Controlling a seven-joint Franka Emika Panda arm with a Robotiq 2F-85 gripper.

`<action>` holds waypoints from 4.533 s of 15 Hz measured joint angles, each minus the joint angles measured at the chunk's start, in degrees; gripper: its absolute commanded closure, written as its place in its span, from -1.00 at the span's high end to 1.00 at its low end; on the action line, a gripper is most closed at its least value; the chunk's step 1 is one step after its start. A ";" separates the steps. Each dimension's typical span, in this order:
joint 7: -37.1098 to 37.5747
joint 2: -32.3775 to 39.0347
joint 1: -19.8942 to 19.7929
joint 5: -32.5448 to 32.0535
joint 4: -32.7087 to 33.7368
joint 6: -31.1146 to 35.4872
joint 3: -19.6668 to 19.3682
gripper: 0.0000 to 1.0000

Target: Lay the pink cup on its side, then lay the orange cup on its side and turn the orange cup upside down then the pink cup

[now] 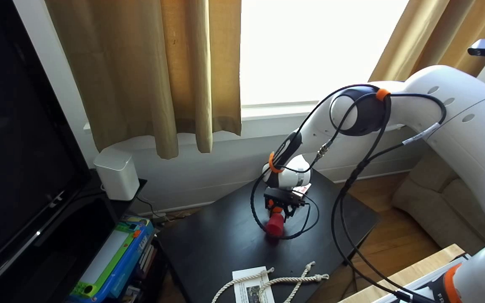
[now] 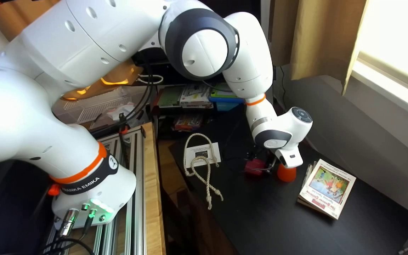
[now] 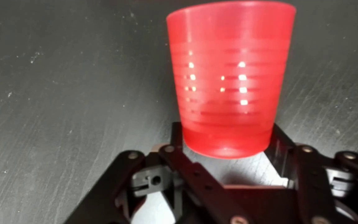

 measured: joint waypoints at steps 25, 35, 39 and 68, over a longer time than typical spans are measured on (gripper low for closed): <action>64.89 -0.22 33.51 -14.24 3.20 -5.97 -24.63 -0.20; 82.05 4.63 35.64 -27.47 11.32 -16.40 -25.81 -0.20; 86.43 7.47 35.65 -30.82 14.97 -18.61 -25.80 -0.20; 85.69 7.67 29.96 -47.82 21.75 -21.35 -19.89 1.00</action>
